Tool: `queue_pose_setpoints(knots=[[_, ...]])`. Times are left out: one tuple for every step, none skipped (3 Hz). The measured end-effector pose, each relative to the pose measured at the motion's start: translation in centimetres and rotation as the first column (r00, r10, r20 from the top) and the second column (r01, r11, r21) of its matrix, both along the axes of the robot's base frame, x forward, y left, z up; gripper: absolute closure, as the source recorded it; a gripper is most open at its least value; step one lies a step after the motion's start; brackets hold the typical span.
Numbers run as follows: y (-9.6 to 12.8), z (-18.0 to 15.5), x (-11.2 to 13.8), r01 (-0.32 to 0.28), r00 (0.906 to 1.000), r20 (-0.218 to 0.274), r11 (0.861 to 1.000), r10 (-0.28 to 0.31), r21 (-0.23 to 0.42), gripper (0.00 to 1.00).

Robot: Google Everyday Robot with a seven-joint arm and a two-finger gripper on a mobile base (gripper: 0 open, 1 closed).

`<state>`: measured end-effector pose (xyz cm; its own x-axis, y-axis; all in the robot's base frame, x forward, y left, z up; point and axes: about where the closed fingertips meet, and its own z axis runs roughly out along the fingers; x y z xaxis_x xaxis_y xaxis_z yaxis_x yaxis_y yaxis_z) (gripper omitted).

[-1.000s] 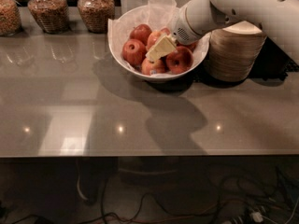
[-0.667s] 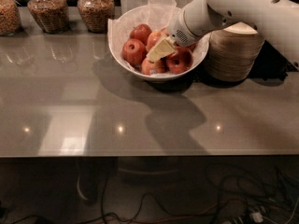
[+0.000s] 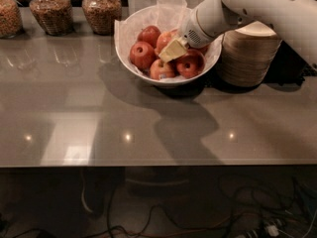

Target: Pick apple from white bowl

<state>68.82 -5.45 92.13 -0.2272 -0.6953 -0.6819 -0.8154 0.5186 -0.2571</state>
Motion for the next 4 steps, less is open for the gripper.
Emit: queue_pose_setpoints(knots=[[-1.0,1.6,-0.6,0.008,0.9998,0.02,1.0,-0.008,0.021,0.98],[-2.6,4.4,-2.4,-0.001,0.9977,0.067,0.998,-0.003,0.055,1.0],[-4.8,7.6,-5.7,-0.02,0.9922,0.125,0.996,0.009,0.088,1.0],[-7.4,9.5,-9.8,-0.029,0.9903,0.138,0.995,0.015,0.097,1.0]])
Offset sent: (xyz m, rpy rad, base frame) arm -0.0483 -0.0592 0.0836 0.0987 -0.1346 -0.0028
